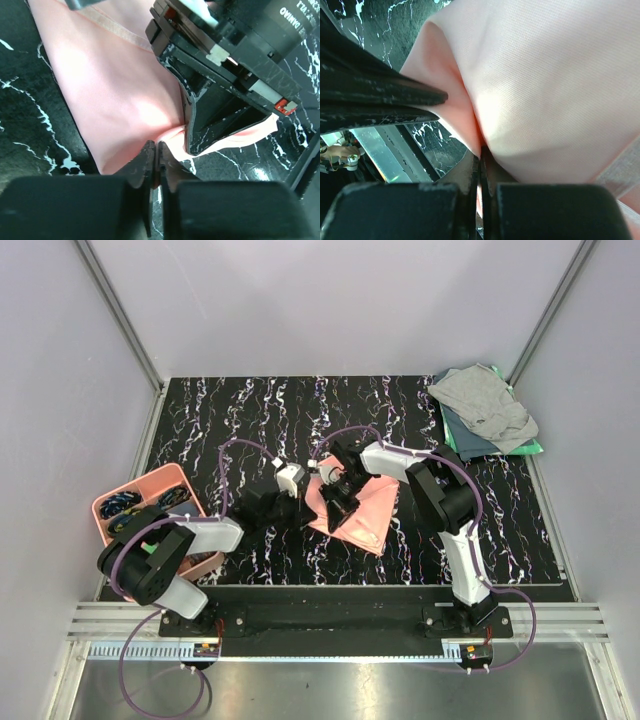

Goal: Fold the napkin, place the utensils inside, and roll it up
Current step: Roll the napkin with the utensil

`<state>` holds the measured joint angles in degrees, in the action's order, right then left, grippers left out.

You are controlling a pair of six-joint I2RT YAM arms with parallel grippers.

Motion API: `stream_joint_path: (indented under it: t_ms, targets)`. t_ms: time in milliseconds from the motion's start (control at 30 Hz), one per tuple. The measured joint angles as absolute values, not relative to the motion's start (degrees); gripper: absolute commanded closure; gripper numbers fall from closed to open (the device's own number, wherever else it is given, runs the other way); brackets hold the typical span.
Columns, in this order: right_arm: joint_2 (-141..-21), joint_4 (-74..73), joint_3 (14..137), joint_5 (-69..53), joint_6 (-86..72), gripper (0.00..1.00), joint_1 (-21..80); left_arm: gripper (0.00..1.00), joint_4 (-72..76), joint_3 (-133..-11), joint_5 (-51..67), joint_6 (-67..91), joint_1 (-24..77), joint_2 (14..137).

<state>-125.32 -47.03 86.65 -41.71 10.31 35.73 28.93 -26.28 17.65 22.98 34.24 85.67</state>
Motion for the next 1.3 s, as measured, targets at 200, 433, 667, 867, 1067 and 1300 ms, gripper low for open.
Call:
stream_joint_path:
  t_ms: [200,433,667,867,1067,1300]
  targets:
    - [-125.3,-47.0,86.7,-41.7,10.3,0.71,35.5,1.0,28.8,-26.3,17.1,24.5,34.2,86.4]
    - [-117.8,-43.1,81.3,-38.5,9.8,0.41,35.3,1.0,28.6,-26.3,18.3,28.1,30.7,86.7]
    - [-101.3,-34.5,68.8,-29.8,7.1,0.33,35.3,1.0,25.7,-28.3,22.0,30.5,28.6,88.6]
    - [-92.1,-27.1,59.6,-16.8,6.7,0.3,40.5,1.0,24.1,-29.4,25.6,32.3,26.8,90.0]
    - [-91.9,-23.5,56.9,-4.8,7.7,0.29,49.5,1.0,22.7,-30.5,28.1,34.2,25.2,90.9]
    - [-95.0,-21.8,56.8,4.8,9.5,0.34,51.4,1.0,22.1,-31.2,30.3,36.2,23.9,91.9]
